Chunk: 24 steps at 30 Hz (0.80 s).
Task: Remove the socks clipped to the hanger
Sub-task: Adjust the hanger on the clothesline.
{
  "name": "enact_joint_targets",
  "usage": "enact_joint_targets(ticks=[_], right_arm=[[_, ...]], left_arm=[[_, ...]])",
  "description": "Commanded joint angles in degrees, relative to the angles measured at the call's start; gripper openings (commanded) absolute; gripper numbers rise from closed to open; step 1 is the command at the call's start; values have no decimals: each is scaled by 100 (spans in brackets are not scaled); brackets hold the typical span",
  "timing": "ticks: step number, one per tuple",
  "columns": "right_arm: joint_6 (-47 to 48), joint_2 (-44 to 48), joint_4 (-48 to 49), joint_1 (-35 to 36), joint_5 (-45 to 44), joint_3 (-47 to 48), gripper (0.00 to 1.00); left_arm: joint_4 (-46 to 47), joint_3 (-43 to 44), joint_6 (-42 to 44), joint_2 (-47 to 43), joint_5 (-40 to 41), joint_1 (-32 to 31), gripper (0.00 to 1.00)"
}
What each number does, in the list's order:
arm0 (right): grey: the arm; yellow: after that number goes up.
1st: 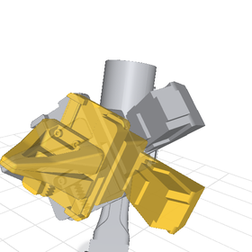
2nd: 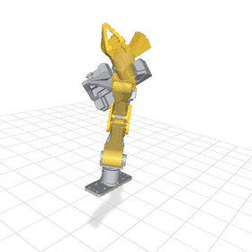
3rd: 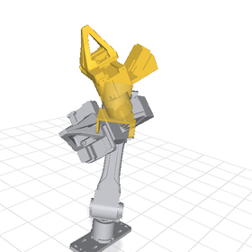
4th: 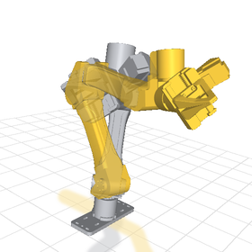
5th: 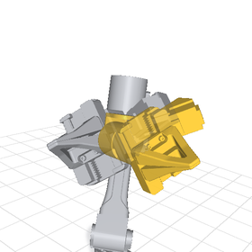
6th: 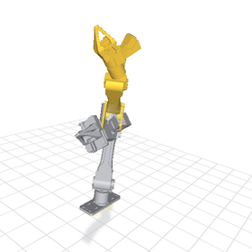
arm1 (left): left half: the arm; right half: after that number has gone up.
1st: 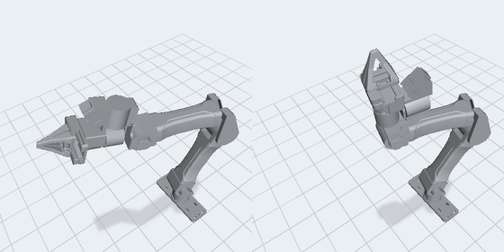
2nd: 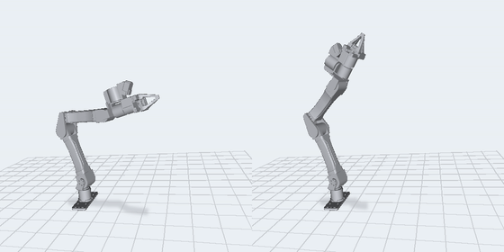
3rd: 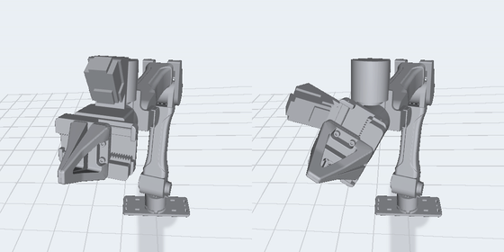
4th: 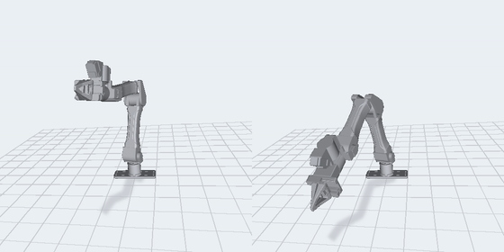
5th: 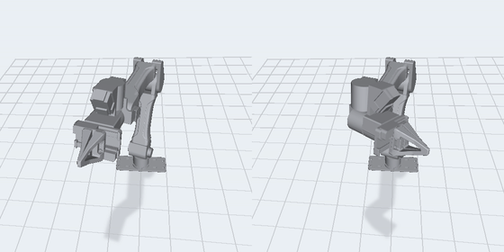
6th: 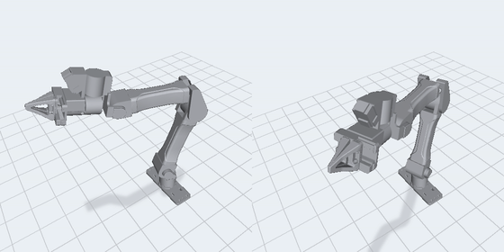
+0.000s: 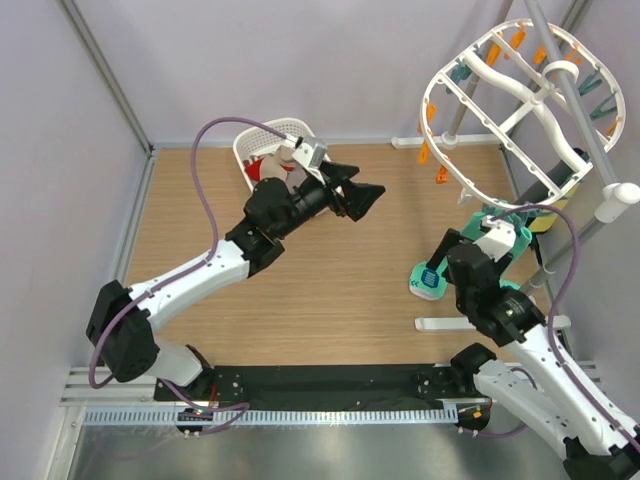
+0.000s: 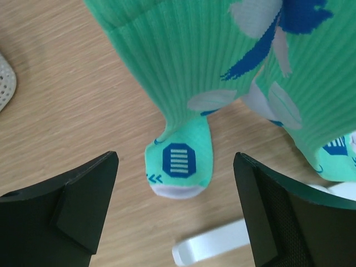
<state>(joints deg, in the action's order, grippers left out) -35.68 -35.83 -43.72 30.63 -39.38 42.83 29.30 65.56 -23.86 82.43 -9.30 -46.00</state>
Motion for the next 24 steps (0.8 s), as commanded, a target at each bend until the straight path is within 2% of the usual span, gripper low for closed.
enact_joint_targets(ticks=[1, 4, 8, 12, 15, 17, 22, 24], right_arm=[[-44, -265, 1936, 13, -790, -415, 92], [87, -713, 2666, 30, -1229, -740, 95], [622, -925, 4595, 30, -1449, -1460, 97], [729, -1610, 5049, 30, -1696, -1655, 96], [747, -1918, 5610, 31, -1477, -1917, 93], [616, -2041, 5769, 30, -1503, -2024, 91], [-866, -1954, 4752, 30, -2091, -2147, 97], [-1106, -1954, 4549, 30, -2127, -2252, 97]], left_arm=[[-56, 229, -49, -219, 130, 21, 88], [-196, 413, -66, -193, 104, 47, 88], [-432, 826, -110, 18, -431, 47, 82], [-513, 1108, -303, 141, -827, 38, 81], [-504, 1239, -470, 141, -933, -58, 80], [-522, 1345, -462, 124, -942, -128, 80], [-610, 1530, -479, 141, -933, -208, 80], [-610, 1521, -462, 142, -916, -208, 80]])
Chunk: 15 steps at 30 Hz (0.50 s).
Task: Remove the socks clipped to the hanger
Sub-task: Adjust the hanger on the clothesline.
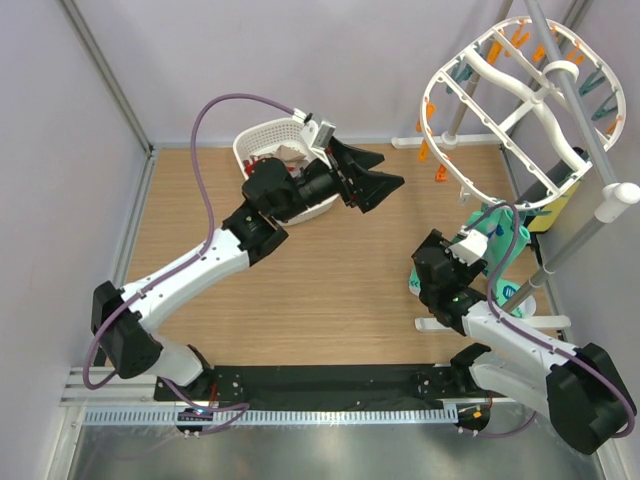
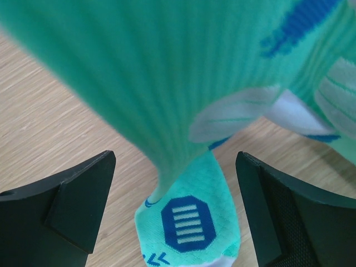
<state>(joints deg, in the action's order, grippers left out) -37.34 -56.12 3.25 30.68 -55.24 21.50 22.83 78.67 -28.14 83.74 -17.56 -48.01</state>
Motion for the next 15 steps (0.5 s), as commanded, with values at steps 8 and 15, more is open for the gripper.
enact_joint_targets(ticks=[8, 15], right_arm=[[-1969, -522, -122, 9, -356, -251, 98], [-3117, -1049, -816, -79, 48, 39, 95]], left_arm=[[64, 218, -25, 45, -46, -33, 80], [72, 403, -42, 195, -98, -121, 80]])
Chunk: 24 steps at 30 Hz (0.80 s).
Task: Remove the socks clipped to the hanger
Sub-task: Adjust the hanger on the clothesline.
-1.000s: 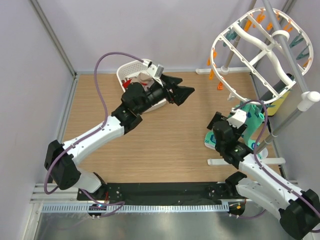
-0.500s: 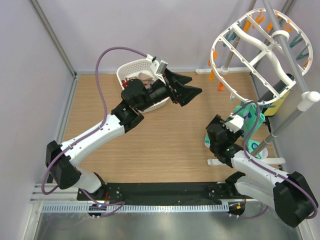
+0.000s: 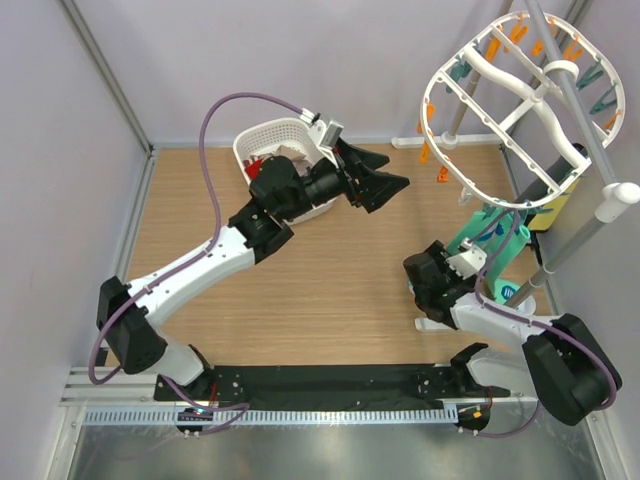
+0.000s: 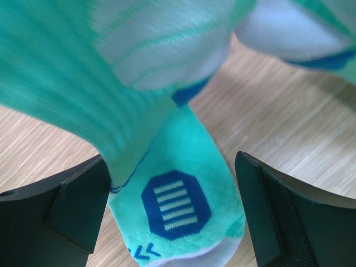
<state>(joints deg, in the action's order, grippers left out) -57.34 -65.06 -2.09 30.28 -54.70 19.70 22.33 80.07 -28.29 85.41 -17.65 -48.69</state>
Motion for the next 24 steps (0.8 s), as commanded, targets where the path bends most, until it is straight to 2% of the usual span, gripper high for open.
enact_joint_targets(ticks=[1, 3, 7, 8, 10, 11, 13, 14, 15, 17, 21, 24], right_arm=[[-1391, -330, -518, -40, 12, 227, 95], [-1369, -481, -417, -31, 81, 183, 93], [-903, -701, 400, -40, 135, 78, 83], [-736, -614, 533, -40, 152, -10, 69], [-429, -421, 770, -40, 161, -89, 47], [-192, -159, 945, -49, 196, -203, 31], [561, 132, 1506, -40, 458, -326, 19], [775, 316, 1631, -40, 590, -379, 8], [1047, 588, 1841, -40, 714, -414, 2], [1286, 844, 1765, -40, 977, -450, 1], [1427, 1415, 1510, -31, 1259, -555, 1], [1533, 1610, 1457, -40, 1365, -643, 1]], left_arm=[[123, 281, -18, 29, -81, -62, 80], [123, 290, -27, 11, -55, -71, 80], [9, 289, 78, -15, -37, -106, 80], [-44, 316, 226, 2, 15, -158, 79], [-315, 412, 429, 90, 130, -229, 78], [-412, 543, 639, 142, 261, -316, 77], [-606, 649, 825, 335, 341, -430, 74], [-624, 702, 895, 389, 341, -449, 72], [-572, 755, 991, 441, 446, -484, 68], [-379, 790, 984, 652, 508, -545, 67], [-396, 1369, 668, 1258, 122, -598, 57], [111, 1327, 545, 1522, 209, -756, 57]])
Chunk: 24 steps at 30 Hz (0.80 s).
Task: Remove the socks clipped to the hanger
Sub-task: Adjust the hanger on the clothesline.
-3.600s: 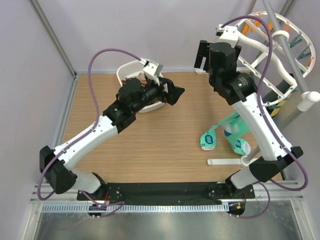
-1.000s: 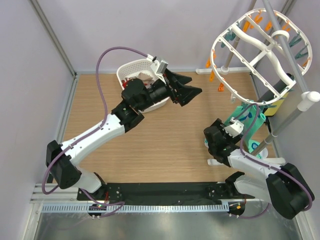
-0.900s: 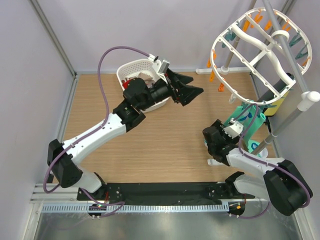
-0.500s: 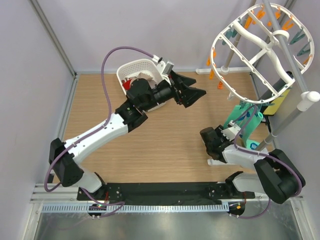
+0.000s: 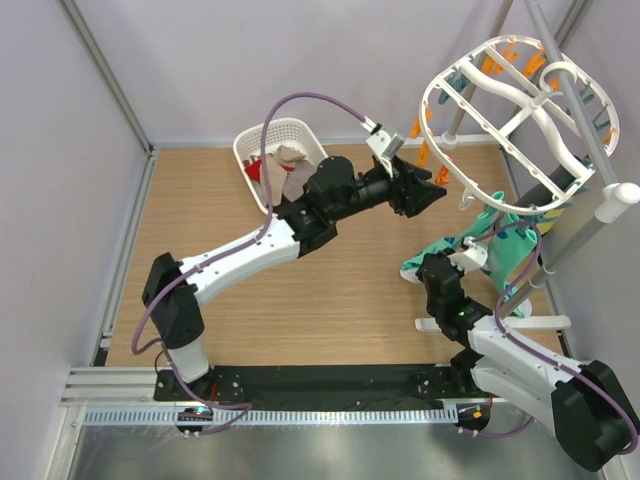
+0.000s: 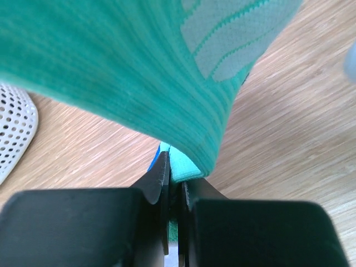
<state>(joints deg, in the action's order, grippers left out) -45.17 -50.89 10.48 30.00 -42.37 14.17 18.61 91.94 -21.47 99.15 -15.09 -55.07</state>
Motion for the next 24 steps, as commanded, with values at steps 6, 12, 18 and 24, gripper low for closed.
enact_joint_targets(ticks=[6, 12, 18, 24], right_arm=[[175, 273, 340, -3, 255, -275, 1], [131, 246, 419, -11, 387, -310, 1], [96, 220, 612, -3, 484, -398, 1], [517, -192, 974, 6, 993, -170, 1]], left_arm=[[1065, 52, 142, 438, 744, -750, 55], [1784, -352, 829, 377, 1244, -1410, 49], [1831, -47, 777, 701, 1711, -1621, 43], [1839, -97, 803, 615, 2054, -1586, 44]])
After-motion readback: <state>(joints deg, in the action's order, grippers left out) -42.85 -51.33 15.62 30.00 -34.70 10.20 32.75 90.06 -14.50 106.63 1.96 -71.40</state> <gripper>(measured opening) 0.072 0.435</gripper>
